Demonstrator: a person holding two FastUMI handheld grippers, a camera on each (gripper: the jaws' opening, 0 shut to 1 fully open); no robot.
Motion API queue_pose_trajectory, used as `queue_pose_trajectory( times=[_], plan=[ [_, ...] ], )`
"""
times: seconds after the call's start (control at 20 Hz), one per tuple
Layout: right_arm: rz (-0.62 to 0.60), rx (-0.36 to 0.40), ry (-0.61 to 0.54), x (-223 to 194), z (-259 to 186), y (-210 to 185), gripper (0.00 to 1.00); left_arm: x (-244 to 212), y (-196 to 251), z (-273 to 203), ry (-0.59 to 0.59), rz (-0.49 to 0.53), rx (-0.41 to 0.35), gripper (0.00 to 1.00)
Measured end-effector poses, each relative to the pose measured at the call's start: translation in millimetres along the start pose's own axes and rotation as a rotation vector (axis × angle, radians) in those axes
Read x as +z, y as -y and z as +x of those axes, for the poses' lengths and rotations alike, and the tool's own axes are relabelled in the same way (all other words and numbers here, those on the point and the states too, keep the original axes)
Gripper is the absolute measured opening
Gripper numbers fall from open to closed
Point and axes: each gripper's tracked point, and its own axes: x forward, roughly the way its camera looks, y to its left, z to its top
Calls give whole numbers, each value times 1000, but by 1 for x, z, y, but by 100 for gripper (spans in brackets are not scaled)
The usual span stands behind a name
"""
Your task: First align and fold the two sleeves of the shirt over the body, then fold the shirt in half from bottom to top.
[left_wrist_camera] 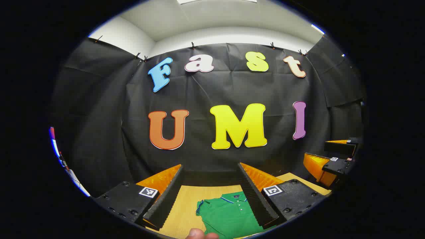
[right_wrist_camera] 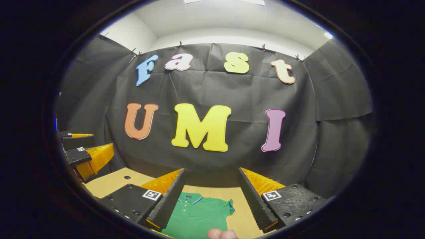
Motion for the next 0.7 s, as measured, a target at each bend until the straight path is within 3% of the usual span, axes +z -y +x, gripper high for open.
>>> queue_pose_trajectory(
  times=[0.7],
  plan=[
    [22,24,-27,-5,14,2,95,-7,-1,5,-25,10,18,99]
  ],
)
